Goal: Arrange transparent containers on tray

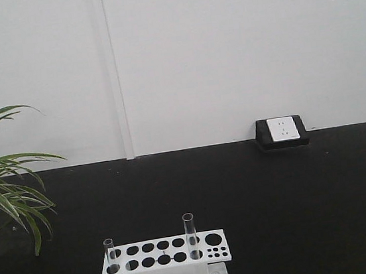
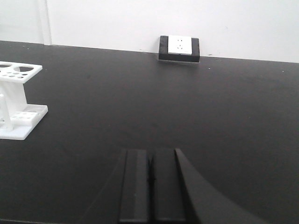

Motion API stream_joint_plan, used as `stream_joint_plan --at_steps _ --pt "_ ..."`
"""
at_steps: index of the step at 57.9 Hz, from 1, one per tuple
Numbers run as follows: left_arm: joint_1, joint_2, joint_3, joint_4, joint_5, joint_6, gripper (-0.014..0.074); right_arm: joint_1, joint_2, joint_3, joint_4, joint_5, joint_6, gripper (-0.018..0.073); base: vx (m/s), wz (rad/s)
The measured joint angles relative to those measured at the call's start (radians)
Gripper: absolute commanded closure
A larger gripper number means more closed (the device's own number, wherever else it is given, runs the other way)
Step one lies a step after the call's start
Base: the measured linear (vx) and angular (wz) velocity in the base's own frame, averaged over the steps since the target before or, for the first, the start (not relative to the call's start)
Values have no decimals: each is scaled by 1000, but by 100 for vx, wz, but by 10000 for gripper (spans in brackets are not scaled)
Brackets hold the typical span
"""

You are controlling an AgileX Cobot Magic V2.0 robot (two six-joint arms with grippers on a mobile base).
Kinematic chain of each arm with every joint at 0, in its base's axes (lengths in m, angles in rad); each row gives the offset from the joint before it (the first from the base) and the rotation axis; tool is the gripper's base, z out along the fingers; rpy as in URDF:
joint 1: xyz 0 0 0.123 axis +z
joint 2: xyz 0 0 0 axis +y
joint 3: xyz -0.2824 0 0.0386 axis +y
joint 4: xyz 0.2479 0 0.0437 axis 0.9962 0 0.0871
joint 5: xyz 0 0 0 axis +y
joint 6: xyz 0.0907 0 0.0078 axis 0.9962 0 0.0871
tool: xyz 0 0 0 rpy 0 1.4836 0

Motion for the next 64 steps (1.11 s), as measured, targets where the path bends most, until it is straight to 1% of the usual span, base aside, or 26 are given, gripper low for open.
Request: stream_joint_plan --at_steps 44,50,53,56,64 --pt "0 0 0 6 -1 0 603 0 0 0 0 0 0 571 0 0" --pt "0 0 0 6 -26 -1 603 0 0 0 -2 -36 0 571 0 0" --pt "0 0 0 -13 -56 -15 603 0 0 0 -3 -71 0 571 0 0" --pt "0 0 0 -40 -83 -45 603 0 0 0 -3 -104 0 571 0 0" --pt "0 0 0 -87 -123 -91 603 0 0 0 -3 -154 0 571 0 0"
